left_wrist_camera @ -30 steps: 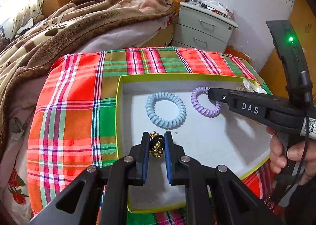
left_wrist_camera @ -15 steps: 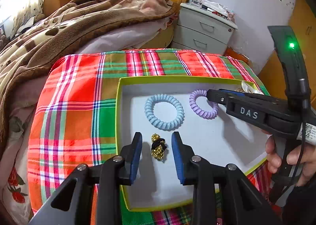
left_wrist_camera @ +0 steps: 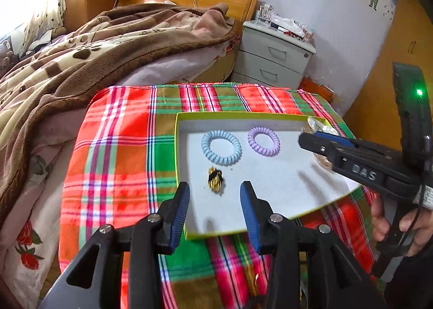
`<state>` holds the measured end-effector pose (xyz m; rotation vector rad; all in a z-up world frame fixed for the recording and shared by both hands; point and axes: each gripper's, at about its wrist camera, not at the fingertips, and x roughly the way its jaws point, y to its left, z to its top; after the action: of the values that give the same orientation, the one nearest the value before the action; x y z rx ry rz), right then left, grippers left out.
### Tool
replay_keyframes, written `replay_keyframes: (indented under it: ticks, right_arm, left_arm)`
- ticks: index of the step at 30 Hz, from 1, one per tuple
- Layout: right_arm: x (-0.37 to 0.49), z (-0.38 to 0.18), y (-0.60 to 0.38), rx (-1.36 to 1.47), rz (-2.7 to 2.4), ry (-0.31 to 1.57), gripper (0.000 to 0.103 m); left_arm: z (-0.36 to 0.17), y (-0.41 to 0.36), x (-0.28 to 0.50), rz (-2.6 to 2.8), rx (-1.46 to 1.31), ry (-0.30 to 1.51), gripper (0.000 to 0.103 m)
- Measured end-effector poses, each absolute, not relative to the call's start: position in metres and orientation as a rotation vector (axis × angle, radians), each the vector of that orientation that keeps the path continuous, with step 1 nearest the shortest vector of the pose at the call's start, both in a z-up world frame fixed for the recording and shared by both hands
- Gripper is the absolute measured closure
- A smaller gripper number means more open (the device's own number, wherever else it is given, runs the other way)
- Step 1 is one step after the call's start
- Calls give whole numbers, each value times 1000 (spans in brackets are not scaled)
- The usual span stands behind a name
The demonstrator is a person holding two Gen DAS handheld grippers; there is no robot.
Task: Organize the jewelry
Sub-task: 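Release the gold ornament into the yellow box with left tool while right tool drops the lavender tie there, then grasp the black keyring cluster with the right tool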
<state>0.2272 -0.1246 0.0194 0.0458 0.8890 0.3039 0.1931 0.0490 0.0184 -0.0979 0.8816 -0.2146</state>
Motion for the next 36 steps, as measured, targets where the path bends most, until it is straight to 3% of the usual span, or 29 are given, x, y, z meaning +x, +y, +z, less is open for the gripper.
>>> replay_keyframes:
  ticks: [16, 36]
  right_arm:
    - [122, 0, -113, 124, 440, 918, 71]
    - [103, -28, -64, 67, 435, 972, 71]
  left_arm:
    - [5, 67, 124, -201, -154, 908, 62]
    - [-14, 91, 96, -188, -205, 930, 62]
